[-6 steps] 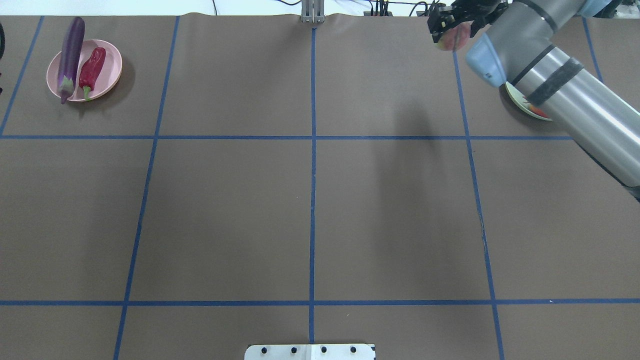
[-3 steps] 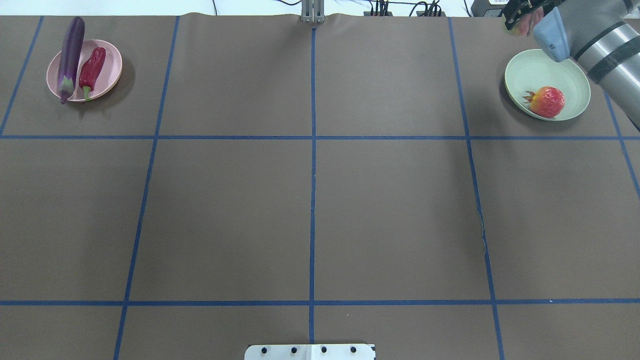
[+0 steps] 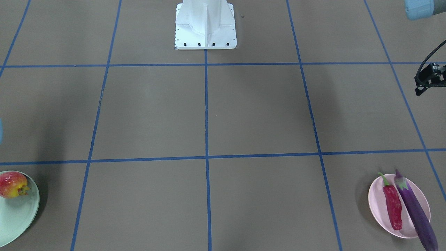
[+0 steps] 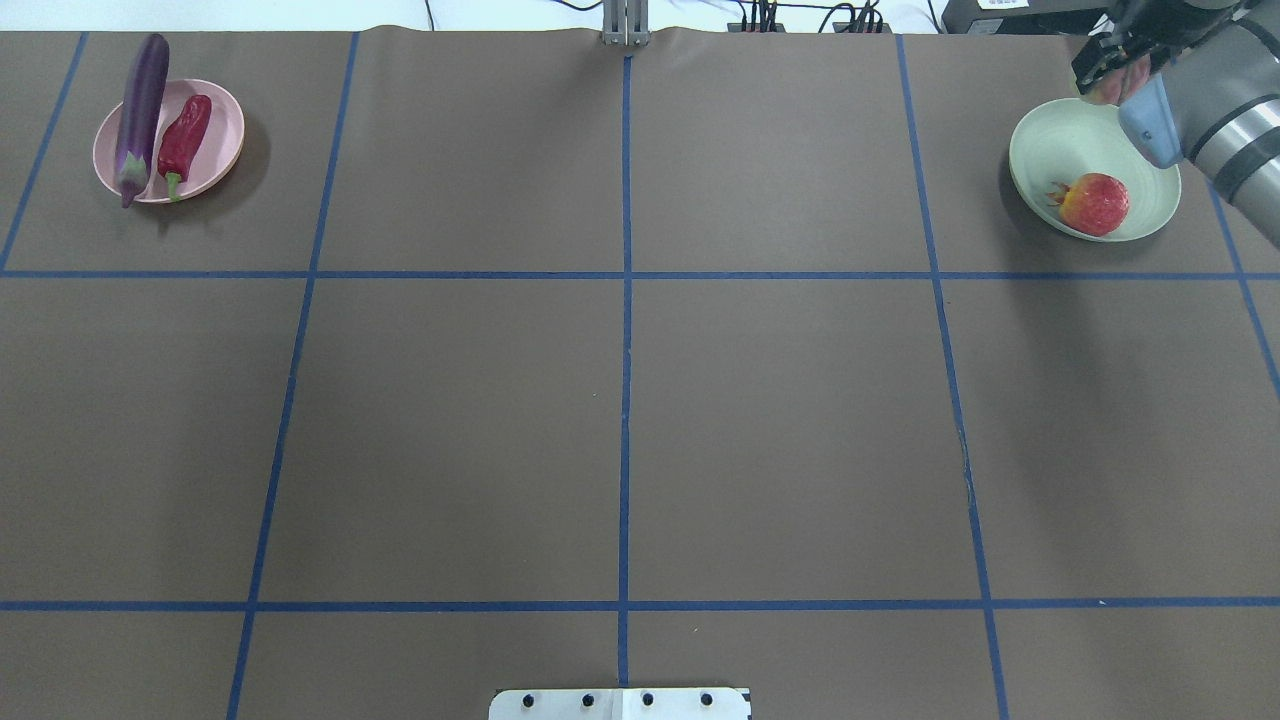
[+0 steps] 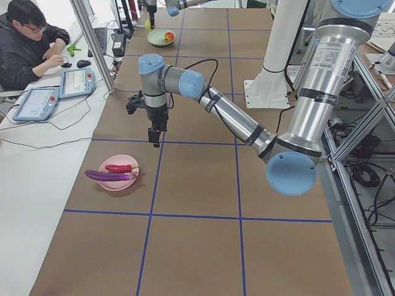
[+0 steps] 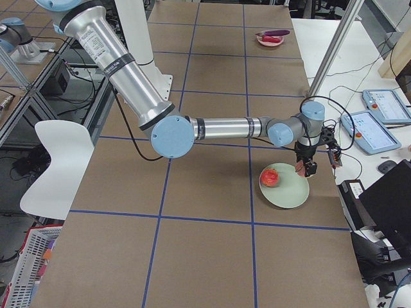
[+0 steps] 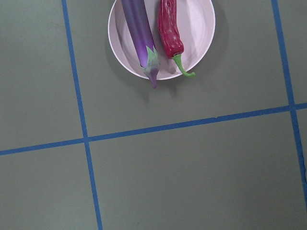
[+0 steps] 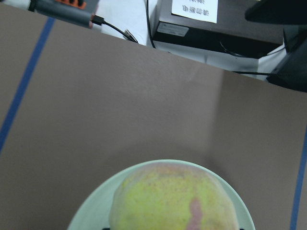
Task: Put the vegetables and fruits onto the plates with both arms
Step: 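Carry the peach to the green plate with the right gripper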
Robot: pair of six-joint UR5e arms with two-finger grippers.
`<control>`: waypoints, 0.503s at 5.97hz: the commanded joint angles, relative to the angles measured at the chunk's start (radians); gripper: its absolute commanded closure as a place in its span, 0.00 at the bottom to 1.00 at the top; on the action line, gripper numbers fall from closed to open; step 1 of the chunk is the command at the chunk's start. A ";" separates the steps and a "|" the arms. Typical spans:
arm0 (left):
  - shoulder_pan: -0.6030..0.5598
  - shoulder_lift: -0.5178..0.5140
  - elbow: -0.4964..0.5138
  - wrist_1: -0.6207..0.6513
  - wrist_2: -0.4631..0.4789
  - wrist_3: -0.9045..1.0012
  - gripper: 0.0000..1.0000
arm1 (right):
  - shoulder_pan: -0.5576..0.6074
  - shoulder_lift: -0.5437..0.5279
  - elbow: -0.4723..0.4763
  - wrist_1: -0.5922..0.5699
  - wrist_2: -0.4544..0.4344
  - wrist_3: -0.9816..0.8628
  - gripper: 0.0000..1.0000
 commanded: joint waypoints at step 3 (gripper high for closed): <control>0.000 -0.004 -0.002 0.000 0.004 0.000 0.00 | -0.014 -0.049 -0.038 0.013 0.065 0.003 0.24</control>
